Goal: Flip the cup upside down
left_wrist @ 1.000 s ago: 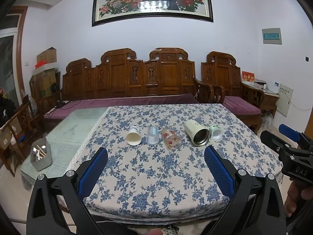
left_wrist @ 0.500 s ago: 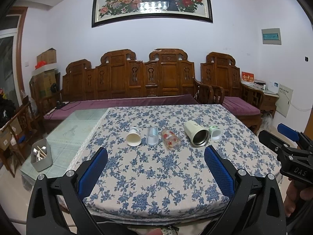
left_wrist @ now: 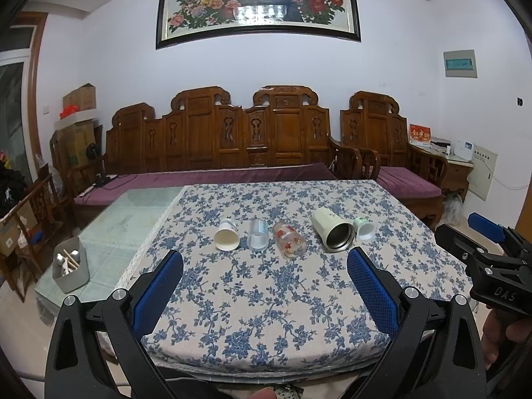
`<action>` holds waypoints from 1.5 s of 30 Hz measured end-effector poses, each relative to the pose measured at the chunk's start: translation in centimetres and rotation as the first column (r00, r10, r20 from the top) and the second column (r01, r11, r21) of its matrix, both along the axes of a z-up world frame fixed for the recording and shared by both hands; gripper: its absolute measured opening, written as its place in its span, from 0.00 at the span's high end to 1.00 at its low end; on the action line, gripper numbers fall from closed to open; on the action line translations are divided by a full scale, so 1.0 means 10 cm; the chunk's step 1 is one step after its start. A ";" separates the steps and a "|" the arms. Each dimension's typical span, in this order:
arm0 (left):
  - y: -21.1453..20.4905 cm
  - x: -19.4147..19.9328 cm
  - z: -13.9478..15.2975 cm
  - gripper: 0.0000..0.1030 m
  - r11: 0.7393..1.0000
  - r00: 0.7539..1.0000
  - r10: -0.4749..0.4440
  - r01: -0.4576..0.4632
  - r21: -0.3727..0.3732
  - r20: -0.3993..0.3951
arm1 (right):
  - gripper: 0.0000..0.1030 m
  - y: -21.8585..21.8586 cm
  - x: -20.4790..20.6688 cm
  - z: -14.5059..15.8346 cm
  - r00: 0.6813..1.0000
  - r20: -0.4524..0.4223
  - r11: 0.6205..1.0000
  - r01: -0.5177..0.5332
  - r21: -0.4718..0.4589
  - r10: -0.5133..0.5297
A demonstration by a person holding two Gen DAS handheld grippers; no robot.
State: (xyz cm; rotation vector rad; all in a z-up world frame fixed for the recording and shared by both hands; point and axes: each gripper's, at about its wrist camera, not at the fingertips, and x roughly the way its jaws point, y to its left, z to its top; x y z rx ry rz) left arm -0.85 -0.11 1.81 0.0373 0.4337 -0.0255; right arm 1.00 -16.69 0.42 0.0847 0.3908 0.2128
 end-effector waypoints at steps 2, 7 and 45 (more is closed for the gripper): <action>0.00 -0.02 0.00 0.08 1.000 1.000 -0.001 0.001 -0.001 0.003 | 0.02 0.00 0.00 0.00 1.000 0.001 1.000 0.001 0.000 -0.001; -0.01 -0.03 0.03 0.08 1.000 1.000 -0.001 0.001 0.001 0.008 | 0.02 0.00 0.00 0.00 1.000 0.000 1.000 0.001 0.000 -0.001; -0.14 0.99 -0.31 0.08 0.992 0.982 -0.096 0.107 0.067 -0.160 | 0.03 -0.16 0.97 -0.28 0.990 -0.139 1.000 -0.019 -0.024 0.015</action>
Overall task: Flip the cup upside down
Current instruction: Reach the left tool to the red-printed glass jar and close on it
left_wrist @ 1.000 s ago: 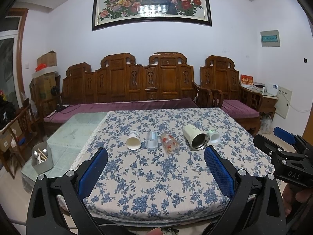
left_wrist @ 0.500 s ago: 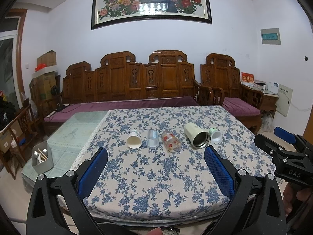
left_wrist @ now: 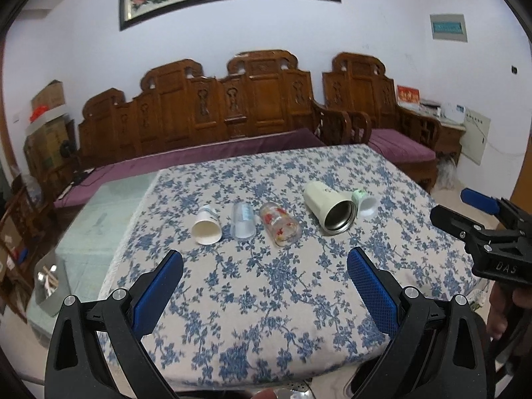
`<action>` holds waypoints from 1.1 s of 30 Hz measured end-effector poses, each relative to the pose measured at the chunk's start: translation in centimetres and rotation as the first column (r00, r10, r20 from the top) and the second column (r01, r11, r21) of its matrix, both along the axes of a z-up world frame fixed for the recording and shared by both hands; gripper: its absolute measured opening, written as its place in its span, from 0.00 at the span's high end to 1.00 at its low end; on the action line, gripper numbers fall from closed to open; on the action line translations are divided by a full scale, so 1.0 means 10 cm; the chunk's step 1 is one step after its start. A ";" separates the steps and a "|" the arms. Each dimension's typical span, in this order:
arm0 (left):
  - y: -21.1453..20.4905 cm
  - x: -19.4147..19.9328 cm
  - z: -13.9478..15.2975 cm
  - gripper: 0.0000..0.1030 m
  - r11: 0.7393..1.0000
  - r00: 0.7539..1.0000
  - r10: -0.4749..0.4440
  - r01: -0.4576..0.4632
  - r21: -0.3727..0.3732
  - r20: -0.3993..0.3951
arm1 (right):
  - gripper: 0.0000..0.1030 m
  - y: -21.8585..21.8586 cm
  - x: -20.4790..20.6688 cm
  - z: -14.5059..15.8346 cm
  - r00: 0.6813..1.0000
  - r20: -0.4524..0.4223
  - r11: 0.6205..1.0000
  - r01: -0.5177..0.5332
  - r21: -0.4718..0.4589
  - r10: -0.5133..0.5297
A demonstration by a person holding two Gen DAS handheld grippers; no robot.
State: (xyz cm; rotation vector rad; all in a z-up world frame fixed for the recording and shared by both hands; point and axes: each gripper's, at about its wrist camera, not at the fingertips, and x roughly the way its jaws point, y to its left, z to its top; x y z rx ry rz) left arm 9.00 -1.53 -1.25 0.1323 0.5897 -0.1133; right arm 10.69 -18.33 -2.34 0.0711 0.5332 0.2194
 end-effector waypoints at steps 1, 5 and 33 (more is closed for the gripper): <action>-0.01 0.10 -0.02 0.08 1.000 1.000 -0.003 0.003 0.012 -0.009 | 0.03 0.00 0.07 -0.02 1.000 -0.009 1.000 0.000 -0.006 0.000; -0.04 0.46 -0.09 0.08 1.000 0.998 -0.027 0.027 0.011 -0.060 | 0.05 -0.03 0.42 -0.18 0.998 -0.062 1.000 -0.016 -0.007 0.016; -0.37 2.96 -1.40 0.30 1.000 0.901 -0.028 0.021 -0.021 -0.434 | 0.13 -0.04 1.41 -1.17 0.956 -0.283 0.996 -0.089 -0.012 0.082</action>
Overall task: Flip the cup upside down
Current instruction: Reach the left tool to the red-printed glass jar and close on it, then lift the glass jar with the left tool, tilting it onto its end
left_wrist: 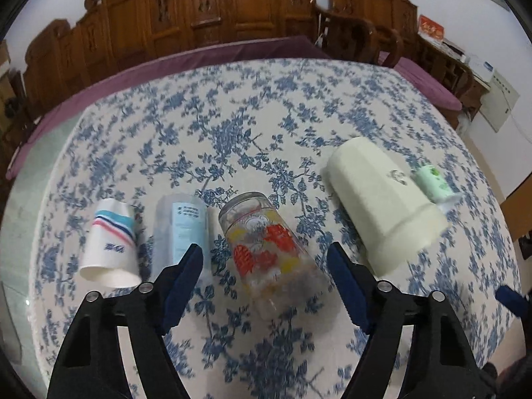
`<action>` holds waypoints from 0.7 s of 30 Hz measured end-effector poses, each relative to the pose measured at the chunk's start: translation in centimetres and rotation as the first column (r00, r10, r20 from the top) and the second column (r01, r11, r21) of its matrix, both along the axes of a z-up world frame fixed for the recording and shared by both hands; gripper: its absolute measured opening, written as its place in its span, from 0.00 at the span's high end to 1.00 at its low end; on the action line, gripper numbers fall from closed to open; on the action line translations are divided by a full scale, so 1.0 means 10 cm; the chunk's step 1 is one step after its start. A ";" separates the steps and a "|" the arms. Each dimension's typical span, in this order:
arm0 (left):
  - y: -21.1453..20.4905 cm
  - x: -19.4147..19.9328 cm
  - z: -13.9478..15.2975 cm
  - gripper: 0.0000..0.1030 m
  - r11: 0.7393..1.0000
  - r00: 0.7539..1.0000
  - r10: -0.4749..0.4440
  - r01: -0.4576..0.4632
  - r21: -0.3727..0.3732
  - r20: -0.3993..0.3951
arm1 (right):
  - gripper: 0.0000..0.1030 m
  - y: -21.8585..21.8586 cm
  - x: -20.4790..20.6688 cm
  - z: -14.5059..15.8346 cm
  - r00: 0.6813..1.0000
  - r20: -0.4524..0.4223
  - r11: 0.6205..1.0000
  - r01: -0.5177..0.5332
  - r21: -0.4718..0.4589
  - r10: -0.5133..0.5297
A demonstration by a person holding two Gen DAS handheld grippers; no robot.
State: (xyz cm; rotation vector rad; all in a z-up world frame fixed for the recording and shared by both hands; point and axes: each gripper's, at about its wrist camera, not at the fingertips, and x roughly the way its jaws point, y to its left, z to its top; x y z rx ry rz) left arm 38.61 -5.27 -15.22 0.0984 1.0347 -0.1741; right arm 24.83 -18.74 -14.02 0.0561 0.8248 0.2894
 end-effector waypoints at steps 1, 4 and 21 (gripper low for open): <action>-0.01 0.06 -0.05 0.31 1.000 1.000 0.008 -0.008 -0.003 -0.016 | 0.13 -0.01 0.01 -0.01 1.000 -0.002 1.000 0.002 0.001 -0.002; -0.02 0.17 -0.17 0.33 1.000 0.998 0.024 -0.024 -0.009 -0.055 | 0.13 -0.05 0.04 -0.07 1.000 -0.012 1.000 0.008 0.006 -0.008; -0.01 0.51 -0.53 0.35 0.995 0.975 0.076 -0.090 -0.054 -0.211 | 0.13 -0.10 0.02 -0.13 0.999 -0.030 1.000 0.013 0.022 -0.012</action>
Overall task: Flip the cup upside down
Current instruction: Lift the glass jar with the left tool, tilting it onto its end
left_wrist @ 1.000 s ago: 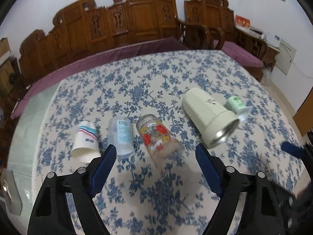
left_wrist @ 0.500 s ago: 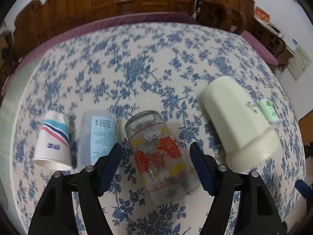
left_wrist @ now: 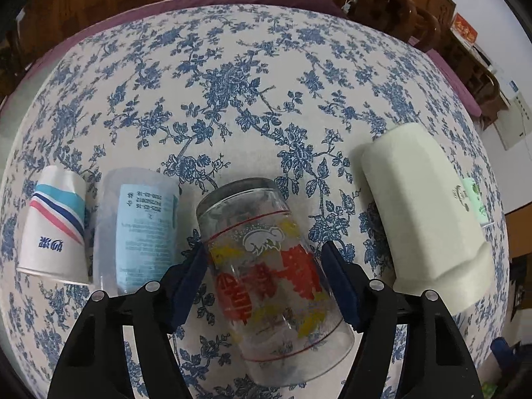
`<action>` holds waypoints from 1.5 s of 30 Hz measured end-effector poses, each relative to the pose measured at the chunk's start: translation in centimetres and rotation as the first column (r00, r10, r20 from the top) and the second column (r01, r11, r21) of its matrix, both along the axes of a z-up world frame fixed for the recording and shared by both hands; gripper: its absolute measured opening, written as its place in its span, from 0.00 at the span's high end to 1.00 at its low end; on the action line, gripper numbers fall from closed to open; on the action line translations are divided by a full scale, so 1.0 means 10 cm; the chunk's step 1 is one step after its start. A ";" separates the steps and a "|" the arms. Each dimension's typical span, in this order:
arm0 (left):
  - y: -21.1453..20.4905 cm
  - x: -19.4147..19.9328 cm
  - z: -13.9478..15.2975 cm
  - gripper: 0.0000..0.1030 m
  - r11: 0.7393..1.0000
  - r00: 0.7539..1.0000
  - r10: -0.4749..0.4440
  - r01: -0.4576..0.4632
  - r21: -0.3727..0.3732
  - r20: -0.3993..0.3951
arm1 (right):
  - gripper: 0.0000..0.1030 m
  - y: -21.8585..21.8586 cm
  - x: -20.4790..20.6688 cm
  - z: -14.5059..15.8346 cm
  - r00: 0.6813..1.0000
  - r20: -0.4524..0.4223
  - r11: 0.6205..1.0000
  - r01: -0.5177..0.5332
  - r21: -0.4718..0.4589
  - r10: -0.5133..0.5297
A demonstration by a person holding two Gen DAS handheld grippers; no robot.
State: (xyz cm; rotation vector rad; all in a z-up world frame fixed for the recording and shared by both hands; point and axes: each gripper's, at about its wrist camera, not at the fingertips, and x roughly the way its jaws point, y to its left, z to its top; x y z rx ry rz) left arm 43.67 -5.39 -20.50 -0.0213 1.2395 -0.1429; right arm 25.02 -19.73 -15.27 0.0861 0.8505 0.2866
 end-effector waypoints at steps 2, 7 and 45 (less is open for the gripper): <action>-0.01 0.01 -0.02 0.35 1.000 1.000 -0.001 0.001 0.014 -0.008 | 0.13 -0.01 -0.01 0.01 1.000 0.003 1.000 0.001 0.000 -0.001; -0.04 -0.04 -0.02 0.44 0.999 1.000 -0.028 0.028 0.039 0.009 | 0.13 -0.01 -0.04 0.05 1.000 0.009 1.000 0.004 -0.004 -0.004; -0.24 -1.69 -0.01 0.46 0.984 0.983 -0.178 0.179 -0.022 0.047 | 0.13 -0.25 -0.72 0.49 0.996 0.069 0.995 0.065 -0.081 -0.060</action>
